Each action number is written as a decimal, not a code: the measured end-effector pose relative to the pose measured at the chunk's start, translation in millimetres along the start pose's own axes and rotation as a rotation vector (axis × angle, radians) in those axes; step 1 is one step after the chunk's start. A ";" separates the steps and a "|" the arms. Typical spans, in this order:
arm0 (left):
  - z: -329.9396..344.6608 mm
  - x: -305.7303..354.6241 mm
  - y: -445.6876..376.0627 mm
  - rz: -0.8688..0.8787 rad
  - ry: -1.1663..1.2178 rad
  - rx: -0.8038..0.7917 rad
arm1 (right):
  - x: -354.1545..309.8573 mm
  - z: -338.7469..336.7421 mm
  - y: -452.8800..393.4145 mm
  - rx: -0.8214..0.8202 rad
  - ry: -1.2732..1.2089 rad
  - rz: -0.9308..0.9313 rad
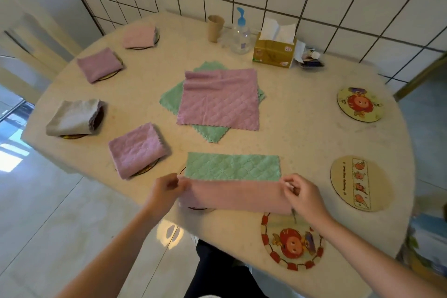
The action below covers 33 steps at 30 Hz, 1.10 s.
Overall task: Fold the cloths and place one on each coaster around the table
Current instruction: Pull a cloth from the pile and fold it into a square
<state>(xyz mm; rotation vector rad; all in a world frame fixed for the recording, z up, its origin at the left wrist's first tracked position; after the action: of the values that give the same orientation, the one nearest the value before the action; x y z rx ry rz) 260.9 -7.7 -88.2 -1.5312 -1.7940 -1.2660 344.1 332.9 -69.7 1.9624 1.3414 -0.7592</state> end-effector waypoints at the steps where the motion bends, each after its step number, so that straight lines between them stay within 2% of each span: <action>1: 1.9 0.6 -10.6 -0.044 0.055 0.034 | 1.2 0.5 -13.2 0.047 -0.026 0.054; 4: 12.4 1.5 -36.5 -0.168 0.159 0.122 | 11.8 6.8 -48.5 0.132 -0.122 0.240; 10: 25.5 1.8 -64.0 -0.225 0.097 0.180 | 27.2 26.9 -82.2 0.170 -0.174 0.416; 14: 25.6 -4.6 -69.9 -0.261 0.025 0.172 | 33.4 30.6 -91.9 0.176 -0.143 0.424; 21: 28.2 -4.9 -72.2 -0.294 -0.008 0.201 | 27.8 30.4 -106.2 0.145 0.050 0.396; 26: 28.2 -2.0 -74.0 -0.290 -0.090 0.227 | 28.1 32.8 -109.4 0.156 0.070 0.383; 30: 26.1 11.3 -57.5 -0.219 -0.192 0.356 | 20.5 26.1 -102.2 0.205 0.017 0.390; 31: 26.1 15.0 -49.7 -0.151 -0.246 0.401 | 15.2 23.3 -95.9 0.214 0.037 0.353; 33: 32.4 21.2 -32.5 0.116 -0.330 0.411 | 2.3 17.7 -77.5 0.230 0.155 0.164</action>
<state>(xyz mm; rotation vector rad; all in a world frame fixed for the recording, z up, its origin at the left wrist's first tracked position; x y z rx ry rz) 231.4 32.4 -97.5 -1.6353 -1.9759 -0.5634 269.8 342.2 -96.5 2.3223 1.2042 -0.7213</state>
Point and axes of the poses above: each hand's wrist, its own y-axis away from the middle knuckle, its own z-axis out of the palm, x = y × z, the point moved 3 cm from there along -y, towards the middle knuckle, and after that the axes turned 3 degrees about x, right-handed, at the moved point
